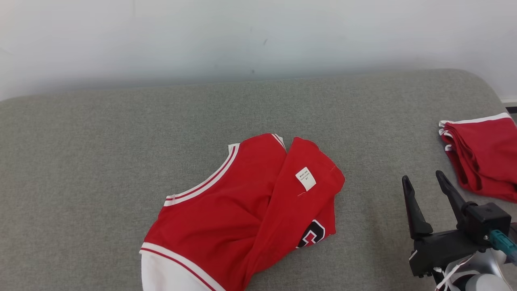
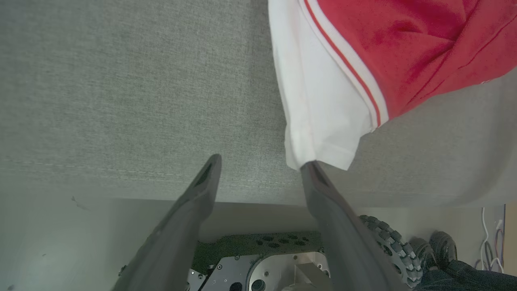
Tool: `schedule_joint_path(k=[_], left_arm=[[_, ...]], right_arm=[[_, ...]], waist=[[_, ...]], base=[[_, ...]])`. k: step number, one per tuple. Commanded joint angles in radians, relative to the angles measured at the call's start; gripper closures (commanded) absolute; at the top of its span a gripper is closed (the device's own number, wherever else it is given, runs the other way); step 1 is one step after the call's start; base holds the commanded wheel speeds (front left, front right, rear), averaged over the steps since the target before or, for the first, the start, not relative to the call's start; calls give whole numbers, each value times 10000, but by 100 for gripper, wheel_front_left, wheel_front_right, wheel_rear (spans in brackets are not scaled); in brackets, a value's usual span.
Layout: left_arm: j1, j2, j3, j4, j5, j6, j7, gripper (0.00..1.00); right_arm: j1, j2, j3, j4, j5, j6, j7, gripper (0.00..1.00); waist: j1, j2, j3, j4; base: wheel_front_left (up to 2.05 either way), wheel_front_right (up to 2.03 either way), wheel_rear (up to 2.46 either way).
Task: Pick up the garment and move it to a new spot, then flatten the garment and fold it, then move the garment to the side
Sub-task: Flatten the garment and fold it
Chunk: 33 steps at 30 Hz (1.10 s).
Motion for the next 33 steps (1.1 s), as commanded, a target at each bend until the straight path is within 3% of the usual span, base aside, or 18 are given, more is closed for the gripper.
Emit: schedule_joint_path(k=[1,5,9,11,17,21,23,25,27,30,33], left_arm=[[-54,-166,22,-247,-332,-152,-53,0],[-305,-559,141,-727,-1212,-766,-156,0],[-839,-1368,352,-1488,-2514,-1638,-493,0],[-1014,-1475,537,-1537,-2573,-1830,-729,0],[-1364,-1267,661,-930,-2021,-1604,-849,0],[-1277,-730,656,35,-1008,-958,-728,0],[-1317,-797,663,456,-845,-731,-825,0],[-1535,-1363,769,586,-1432,-884,-1040,0],[-1517,-1104,747,1043,-1225,-845,-941,0],[-1718,-1268,545,1357,-1266,-847,-810,0],[-1911,-1055,290,1940,-987,-761,-602,0]], right_arm=[[-106,-54,-22,-69,-38,-25,31,0],[-205,-146,-21,-231,-91,-25,100,0],[-343,-234,-20,-339,-111,-25,132,0],[-422,-260,-1,-379,-96,-25,138,0],[-708,-509,338,-336,-91,-25,288,0],[-946,-792,644,-146,73,-26,633,0],[-1107,-901,778,-142,162,-25,772,0],[-1177,-967,831,-121,220,-25,850,0],[-1170,-1025,889,-67,300,-25,906,0],[-1200,-1045,1037,-29,343,-25,1004,0],[-1365,-1161,1284,31,424,-25,1086,0]], waist=[[0,0,7,15],[0,0,19,27],[0,0,43,49],[0,0,52,59],[0,0,58,-31],[0,0,59,-92],[0,0,48,-97],[0,0,19,-56],[0,0,-8,-2],[0,0,-22,31],[0,0,-33,41]], base=[[0,0,0],[0,0,0],[0,0,0],[0,0,0],[0,0,0],[0,0,0],[0,0,0],[0,0,0],[0,0,0],[0,0,0],[0,0,0]])
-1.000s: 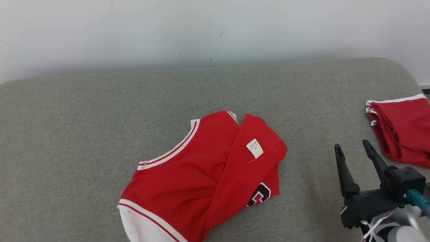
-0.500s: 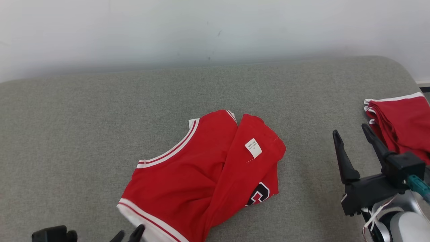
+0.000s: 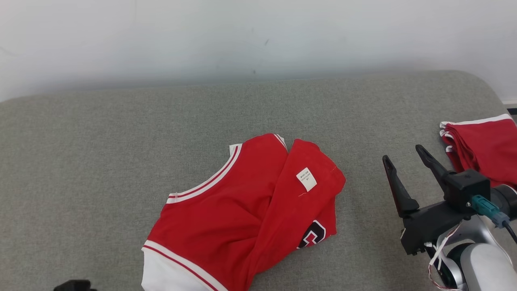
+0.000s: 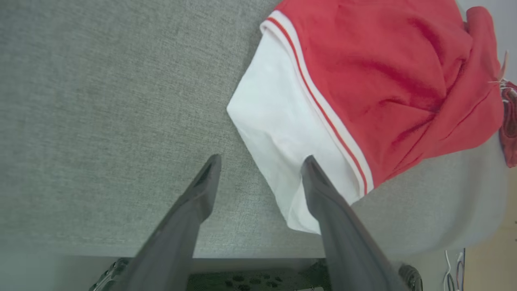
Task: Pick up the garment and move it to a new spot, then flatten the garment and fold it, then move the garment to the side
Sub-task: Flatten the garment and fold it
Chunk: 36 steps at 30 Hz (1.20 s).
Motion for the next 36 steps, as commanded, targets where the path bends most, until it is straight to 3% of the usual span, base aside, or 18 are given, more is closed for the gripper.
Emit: schedule_joint_path(k=[1,6,7,8,10,11,29,36], left_arm=[[-240,33,-83,183,102,31,52,0],[-616,1,-528,998,448,19,213,0],[-663,-13,-550,1110,503,89,175,19],[-703,-31,-544,1193,531,117,111,50],[-715,-40,-520,1305,556,145,25,91],[-699,-30,-491,1337,564,145,-35,100],[-728,-254,-435,1444,556,-76,-648,100],[-979,-320,-472,1579,540,-135,-704,100]], right_arm=[[-166,-51,77,-3,76,-25,36,0],[-318,-143,340,121,161,-25,88,0],[-337,-154,410,168,202,-25,111,0],[-345,-156,477,221,224,-25,170,0],[-436,-196,556,434,286,-25,366,0],[-518,-220,610,579,328,-25,511,0],[-3005,-131,1955,3706,2222,-25,3332,0],[-3774,108,1937,4966,3479,-25,3582,0]], waist=[[-1,-1,-4,7],[-1,-1,-59,-18],[-1,-1,-75,-37],[-1,-1,-86,-57],[-1,-1,-94,-93],[-1,-1,-96,-109],[-1,-1,450,395],[-1,-1,710,693]], base=[[0,0,0],[0,0,0],[0,0,0],[0,0,0],[0,0,0],[0,0,0],[0,0,0],[0,0,0]])
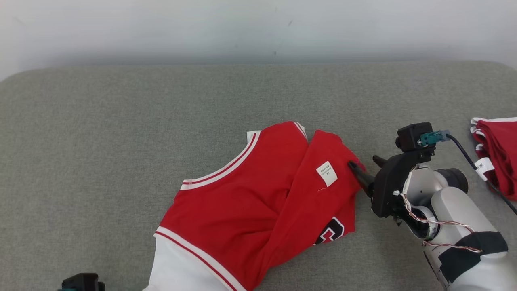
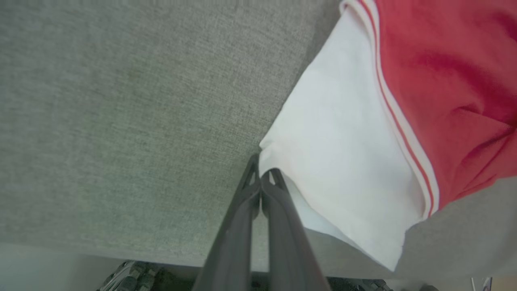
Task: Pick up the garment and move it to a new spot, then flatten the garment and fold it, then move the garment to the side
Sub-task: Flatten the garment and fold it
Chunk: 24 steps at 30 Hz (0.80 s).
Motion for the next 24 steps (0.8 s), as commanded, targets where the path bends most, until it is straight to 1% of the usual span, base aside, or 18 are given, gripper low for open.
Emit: schedule_joint_path(k=[1,4,5,6,8,10,14,18,20,24], left_arm=[[-164,-39,-4,40,-14,-45,-58,100],[-270,-43,-22,62,0,-85,-64,100],[-357,-50,-26,77,-6,-71,-75,100],[-367,-54,-20,89,-19,-78,-80,100],[-373,-55,-21,120,-32,-91,-92,100],[-425,-59,-18,134,-41,-99,-112,100],[-490,-98,87,120,-26,-128,-313,100],[-617,-276,510,-152,-87,-324,-1167,100],[-722,-523,880,-382,-279,-487,-1798,100],[-1062,-1160,1775,-1059,-1046,-1029,-3028,100]], right_arm=[[-205,64,29,287,329,-25,84,0],[-382,-5,153,615,611,-25,225,3],[-548,-92,319,885,687,-25,269,24],[-612,-101,397,986,770,-25,278,51],[-748,-134,562,1165,836,-25,217,67],[-837,-213,739,1232,851,-25,105,100],[-1008,-452,1061,1196,730,-25,-389,100],[-1068,-698,1178,882,523,-25,-1273,100],[-1131,-851,1107,655,514,-25,-1669,100],[-1118,-1084,889,-11,748,-25,-2152,100]], waist=[[-1,-1,151,153],[-1,-1,233,218],[-1,-1,300,266],[-1,-1,335,284],[-1,-1,388,307],[-1,-1,417,317],[-1,-1,402,309],[-1,-1,290,230],[-1,-1,221,170],[-1,-1,124,29]], base=[[0,0,0],[0,0,0],[0,0,0],[0,0,0],[0,0,0],[0,0,0],[0,0,0],[0,0,0],[0,0,0],[0,0,0]])
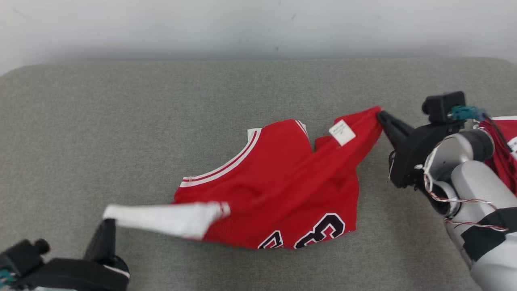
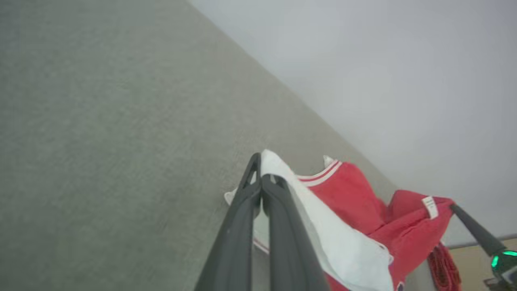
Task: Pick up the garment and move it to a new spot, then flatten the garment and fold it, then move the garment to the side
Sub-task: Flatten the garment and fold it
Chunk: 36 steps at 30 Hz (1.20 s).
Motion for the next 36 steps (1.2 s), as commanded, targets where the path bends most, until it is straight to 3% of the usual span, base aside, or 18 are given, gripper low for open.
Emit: schedule_joint_path(k=[1,5,9,14,18,22,26,31,36], left_arm=[[-211,-128,189,-140,-186,-116,-227,100],[-978,-634,855,-820,-1080,-416,-737,100],[-2478,-876,1283,-1026,-1859,-164,-604,100],[-5716,-363,1475,-144,-1704,335,-363,100],[-8795,110,1526,1134,-1168,479,-761,100],[-11501,816,715,2742,84,4,-1089,100],[-13172,740,545,3500,345,-423,-1625,100],[-15153,518,569,3979,815,-1198,-3169,100],[-15476,651,473,4096,1684,-2140,-3765,100]], right_arm=[[-68,-121,-126,-210,103,-25,-153,100],[-180,-230,-950,-1067,655,-25,-566,100],[-578,62,-1670,-1487,1217,-25,-389,100],[-2250,557,-1751,-1115,1429,-25,-107,100],[-4289,910,-1802,-275,881,-25,-817,100],[-6188,1223,-2023,769,17,-25,-2151,100],[-7381,1441,-2501,1459,-440,-25,-3231,100],[-8905,1589,-3355,2283,-1026,-25,-4570,100],[-9181,1348,-3486,2954,-1659,-25,-4969,100]], waist=[[0,-1,-41,-89],[0,-1,179,-300],[0,-1,871,-587],[0,-1,2238,-1129],[0,-1,3144,-1582],[0,-1,3405,-1813],[0,-1,3318,-2000],[0,-1,3335,-2015],[0,-1,3521,-1896]], base=[[0,0,0],[0,0,0],[0,0,0],[0,0,0],[0,0,0],[0,0,0],[0,0,0],[0,0,0],[0,0,0]])
